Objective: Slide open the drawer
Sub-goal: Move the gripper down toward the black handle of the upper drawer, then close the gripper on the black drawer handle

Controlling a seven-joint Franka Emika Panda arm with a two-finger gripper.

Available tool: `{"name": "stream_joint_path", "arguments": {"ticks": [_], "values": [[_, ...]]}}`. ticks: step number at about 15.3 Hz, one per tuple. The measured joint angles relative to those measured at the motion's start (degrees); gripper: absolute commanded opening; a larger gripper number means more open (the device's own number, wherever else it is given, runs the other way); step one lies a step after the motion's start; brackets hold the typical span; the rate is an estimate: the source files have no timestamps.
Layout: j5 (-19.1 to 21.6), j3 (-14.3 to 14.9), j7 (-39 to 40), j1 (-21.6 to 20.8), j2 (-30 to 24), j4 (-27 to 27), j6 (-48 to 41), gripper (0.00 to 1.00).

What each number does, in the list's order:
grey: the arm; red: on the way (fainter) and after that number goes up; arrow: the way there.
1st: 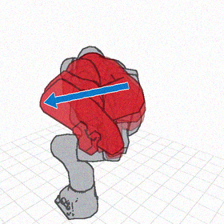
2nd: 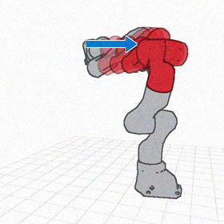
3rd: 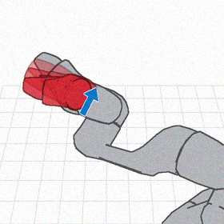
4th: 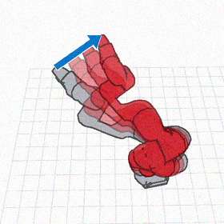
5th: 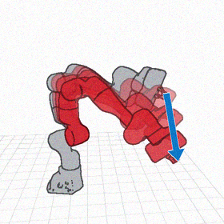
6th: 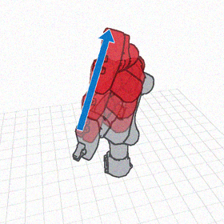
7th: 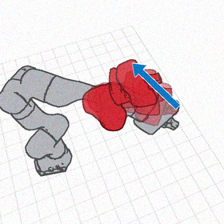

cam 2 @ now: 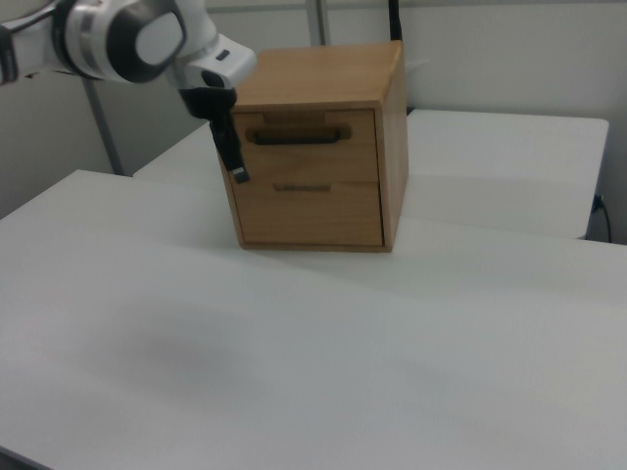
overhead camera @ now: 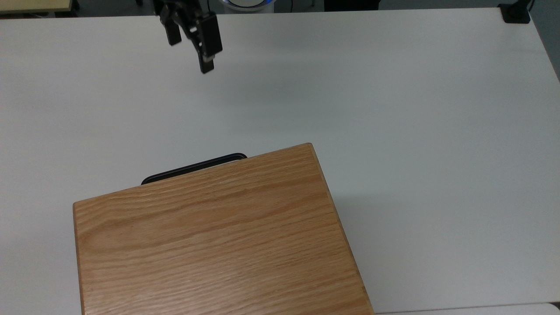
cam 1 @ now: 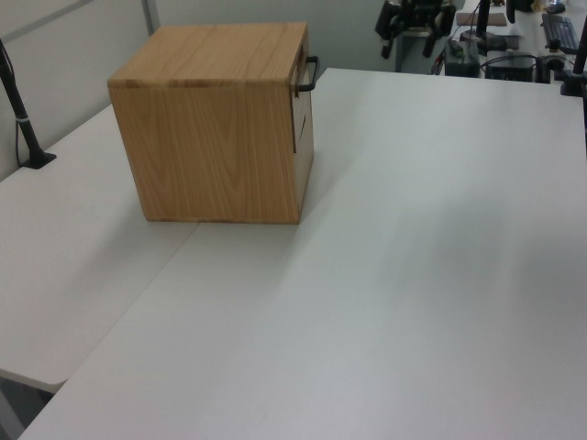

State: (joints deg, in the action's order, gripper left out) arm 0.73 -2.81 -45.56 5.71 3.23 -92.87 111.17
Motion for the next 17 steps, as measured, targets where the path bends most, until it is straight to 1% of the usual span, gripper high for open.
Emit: {"name": "stream_joint_path", "arguments": {"ticks": [1, 2, 3, 4, 7, 9, 12, 17], "values": [[1.1, 0.15, -2.56, 0.11, 1.24, 0.64, 2.11, 1.0], [1.98, 0.31, -4.76, 0.33, 2.44, 1.31, 4.16, 0.94], [2.92, 0.39, -6.89, 0.74, 3.67, 2.17, 6.1, 0.81], [3.72, 0.45, -8.8, 1.2, 4.91, 3.12, 7.74, 0.73], [4.71, 0.46, -13.09, 1.73, 8.77, 6.72, 12.53, 0.64], [4.78, 0.29, -14.75, 1.54, 11.43, 8.75, 16.72, 0.61], [4.79, -0.1, -15.61, 1.46, 14.19, 9.91, 21.22, 0.6], [4.8, -0.34, -15.71, 1.15, 18.99, 12.73, 22.76, 0.52]]}}
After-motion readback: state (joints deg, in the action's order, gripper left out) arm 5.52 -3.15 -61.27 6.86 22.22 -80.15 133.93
